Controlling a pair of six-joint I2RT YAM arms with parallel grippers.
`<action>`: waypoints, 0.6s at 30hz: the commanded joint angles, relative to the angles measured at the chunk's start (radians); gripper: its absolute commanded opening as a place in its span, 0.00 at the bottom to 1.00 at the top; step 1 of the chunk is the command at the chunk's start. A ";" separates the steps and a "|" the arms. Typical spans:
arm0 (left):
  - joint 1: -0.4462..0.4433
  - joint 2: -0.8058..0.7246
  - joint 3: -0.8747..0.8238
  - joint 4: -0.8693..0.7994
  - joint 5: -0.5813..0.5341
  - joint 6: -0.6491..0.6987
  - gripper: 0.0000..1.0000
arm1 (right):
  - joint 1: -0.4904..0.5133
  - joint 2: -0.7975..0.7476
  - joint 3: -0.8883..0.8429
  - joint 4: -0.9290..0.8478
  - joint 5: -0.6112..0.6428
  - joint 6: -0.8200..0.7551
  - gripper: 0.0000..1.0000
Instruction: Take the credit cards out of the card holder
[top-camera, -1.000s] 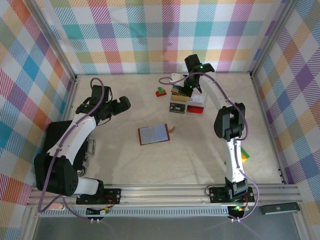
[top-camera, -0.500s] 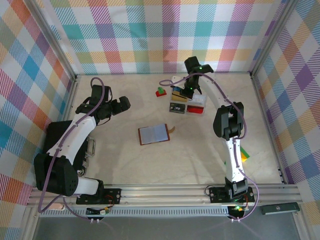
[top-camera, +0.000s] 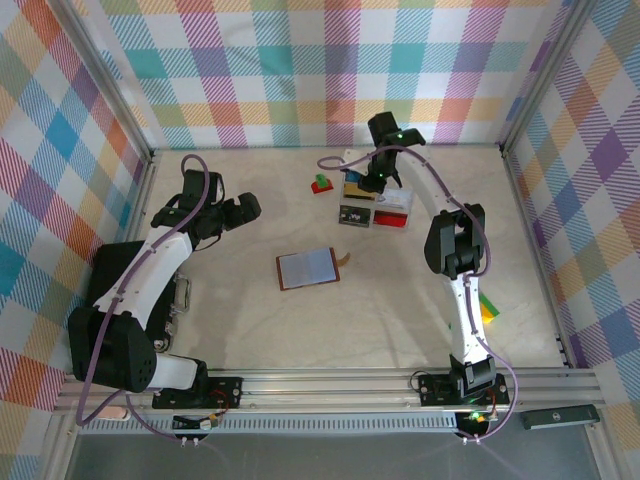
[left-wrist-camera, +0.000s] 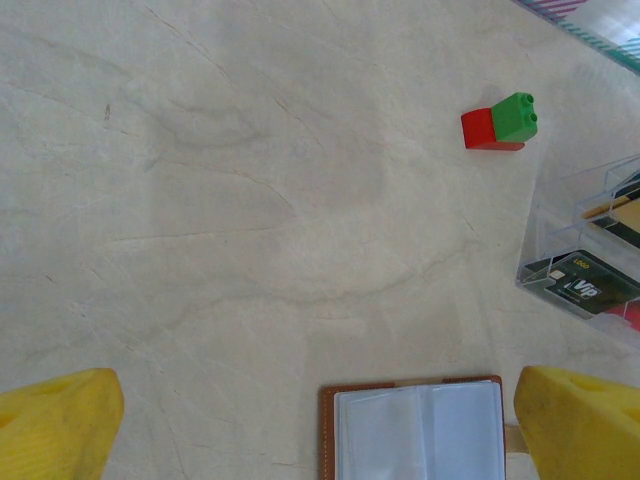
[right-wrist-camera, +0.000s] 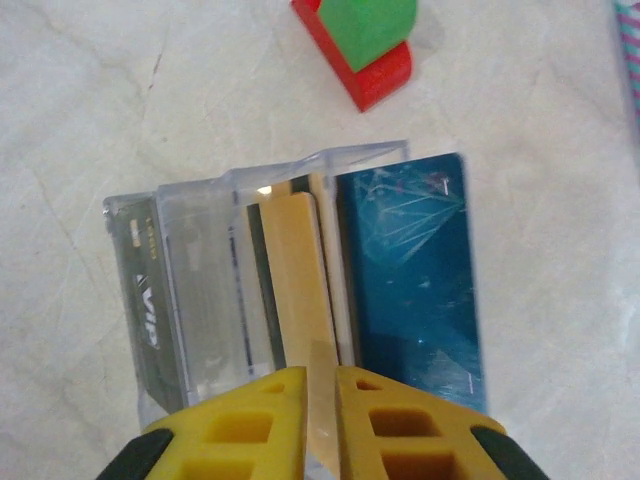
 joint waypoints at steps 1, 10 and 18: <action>0.015 -0.001 0.028 -0.008 0.001 0.002 1.00 | -0.007 0.007 0.045 0.030 0.004 0.042 0.14; 0.015 -0.014 0.011 -0.008 0.003 -0.019 1.00 | -0.007 -0.098 0.014 0.015 -0.122 0.178 0.24; 0.036 -0.087 -0.065 -0.002 0.003 -0.055 1.00 | 0.028 -0.350 -0.288 0.190 -0.100 0.535 0.58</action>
